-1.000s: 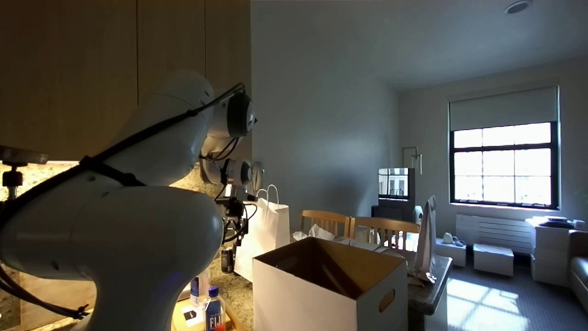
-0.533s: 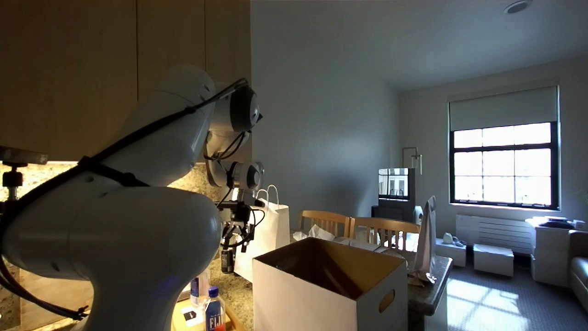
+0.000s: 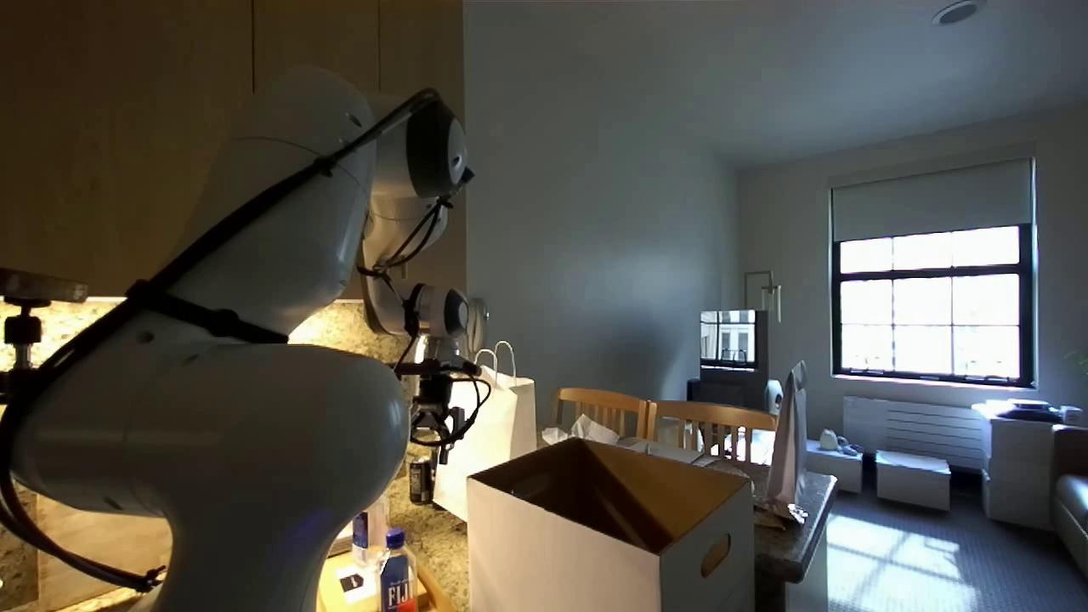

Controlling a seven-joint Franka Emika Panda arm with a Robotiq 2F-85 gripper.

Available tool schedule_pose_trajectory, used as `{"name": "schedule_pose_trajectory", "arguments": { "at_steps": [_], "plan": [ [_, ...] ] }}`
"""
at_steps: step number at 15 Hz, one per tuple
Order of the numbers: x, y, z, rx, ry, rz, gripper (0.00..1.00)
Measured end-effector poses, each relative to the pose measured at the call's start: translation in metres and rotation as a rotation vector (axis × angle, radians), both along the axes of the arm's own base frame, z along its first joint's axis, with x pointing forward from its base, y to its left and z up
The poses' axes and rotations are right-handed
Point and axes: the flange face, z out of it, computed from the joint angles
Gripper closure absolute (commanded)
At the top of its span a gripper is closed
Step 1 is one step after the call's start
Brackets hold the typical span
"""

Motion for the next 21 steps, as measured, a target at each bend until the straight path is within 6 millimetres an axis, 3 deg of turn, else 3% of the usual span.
{"name": "schedule_pose_trajectory", "arguments": {
  "at_steps": [5, 9, 17, 21],
  "plan": [
    [-0.028, 0.016, 0.008, -0.030, 0.021, 0.074, 0.00],
    [-0.028, 0.041, 0.014, -0.014, 0.024, 0.105, 0.00],
    [-0.023, 0.107, -0.040, 0.022, 0.041, 0.136, 0.00],
    [-0.025, 0.141, -0.056, 0.115, -0.039, 0.155, 0.00]
  ]
}}
